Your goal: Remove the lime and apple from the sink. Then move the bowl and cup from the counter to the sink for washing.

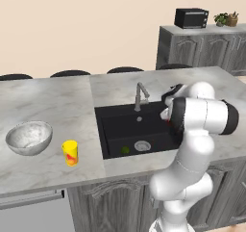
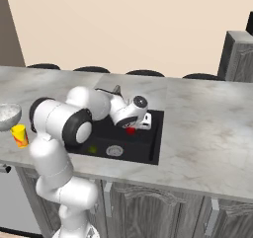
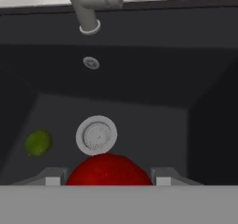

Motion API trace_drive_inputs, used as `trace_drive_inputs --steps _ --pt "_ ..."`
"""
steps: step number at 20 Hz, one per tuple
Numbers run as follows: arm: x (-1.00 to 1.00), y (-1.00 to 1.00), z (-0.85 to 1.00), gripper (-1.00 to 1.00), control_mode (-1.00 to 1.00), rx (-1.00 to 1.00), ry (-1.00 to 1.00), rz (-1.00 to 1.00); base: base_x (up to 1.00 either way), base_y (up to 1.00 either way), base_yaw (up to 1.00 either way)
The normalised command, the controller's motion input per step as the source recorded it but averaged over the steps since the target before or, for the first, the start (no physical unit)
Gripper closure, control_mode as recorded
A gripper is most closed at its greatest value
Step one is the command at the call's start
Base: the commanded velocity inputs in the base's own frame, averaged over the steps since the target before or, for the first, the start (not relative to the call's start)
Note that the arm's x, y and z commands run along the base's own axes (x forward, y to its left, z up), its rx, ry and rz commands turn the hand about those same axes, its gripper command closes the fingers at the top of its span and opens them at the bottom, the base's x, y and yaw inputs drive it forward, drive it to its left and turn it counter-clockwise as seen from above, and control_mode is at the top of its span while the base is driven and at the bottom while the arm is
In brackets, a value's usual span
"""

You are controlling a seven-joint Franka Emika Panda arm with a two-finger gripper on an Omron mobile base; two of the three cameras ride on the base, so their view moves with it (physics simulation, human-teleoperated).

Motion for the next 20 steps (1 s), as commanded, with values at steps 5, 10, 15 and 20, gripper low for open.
trace_drive_inputs --steps 5,10,15,20 --pt "-0.16 -0.12 0.45 1.00 -1.00 -0.05 0.00 0.04 0.00 0.00 0.00" --pt "-0.21 -0.12 0.45 1.00 -1.00 -0.07 0.00 0.05 0.00 0.00 0.00" --pt "-0.27 -0.21 0.39 1.00 -1.00 -0.13 0.00 0.02 0.00 0.00 0.00" --pt "-0.29 -0.31 0.25 1.00 -1.00 -0.15 0.00 0.00 0.00 0.00 0.00"
